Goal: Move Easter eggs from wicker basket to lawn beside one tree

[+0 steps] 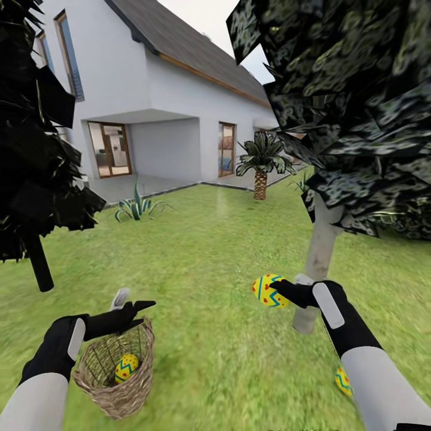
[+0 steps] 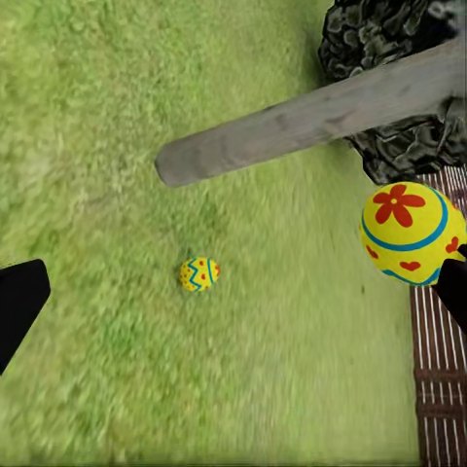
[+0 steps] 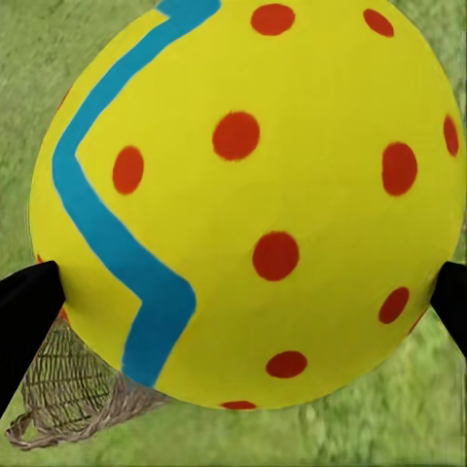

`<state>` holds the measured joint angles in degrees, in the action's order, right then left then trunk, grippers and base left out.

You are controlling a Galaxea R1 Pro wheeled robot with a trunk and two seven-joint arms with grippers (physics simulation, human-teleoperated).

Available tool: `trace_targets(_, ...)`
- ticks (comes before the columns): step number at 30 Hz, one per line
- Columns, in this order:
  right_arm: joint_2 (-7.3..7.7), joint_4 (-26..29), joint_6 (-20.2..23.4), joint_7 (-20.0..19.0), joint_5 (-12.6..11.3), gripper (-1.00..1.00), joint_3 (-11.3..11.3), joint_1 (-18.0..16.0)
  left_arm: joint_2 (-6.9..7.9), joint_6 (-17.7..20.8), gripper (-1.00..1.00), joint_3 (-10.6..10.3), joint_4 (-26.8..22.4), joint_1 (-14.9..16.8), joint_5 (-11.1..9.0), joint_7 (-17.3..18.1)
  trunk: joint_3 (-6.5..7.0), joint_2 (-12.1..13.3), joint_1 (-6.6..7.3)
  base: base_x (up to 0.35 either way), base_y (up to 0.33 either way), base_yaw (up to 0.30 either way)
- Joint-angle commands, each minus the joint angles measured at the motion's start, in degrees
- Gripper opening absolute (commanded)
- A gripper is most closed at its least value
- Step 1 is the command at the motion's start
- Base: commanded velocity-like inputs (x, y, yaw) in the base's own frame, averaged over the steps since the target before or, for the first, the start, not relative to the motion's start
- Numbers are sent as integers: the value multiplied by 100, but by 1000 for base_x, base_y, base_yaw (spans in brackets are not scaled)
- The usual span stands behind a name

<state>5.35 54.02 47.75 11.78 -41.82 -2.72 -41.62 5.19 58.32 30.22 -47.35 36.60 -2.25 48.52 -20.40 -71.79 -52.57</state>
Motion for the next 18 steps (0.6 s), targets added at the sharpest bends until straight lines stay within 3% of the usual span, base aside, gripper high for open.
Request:
trace_targets(1,0,4,12,52,-59,-100,-4,-4,0,47,100,10,-2,5,-21,0,-2,-5,0,-28,-166,-247)
trace_targets(10,13,-13,-1,77,-46,-100,-9,-4,0,39,100,10,-2,5,-20,-7,22,-5,0,-3,-265,-204)
trace_targets(18,17,-404,-415,88,0,-100,7,-5,0,30,100,2,-3,5,-12,-58,22,-5,0,0,-301,-38)
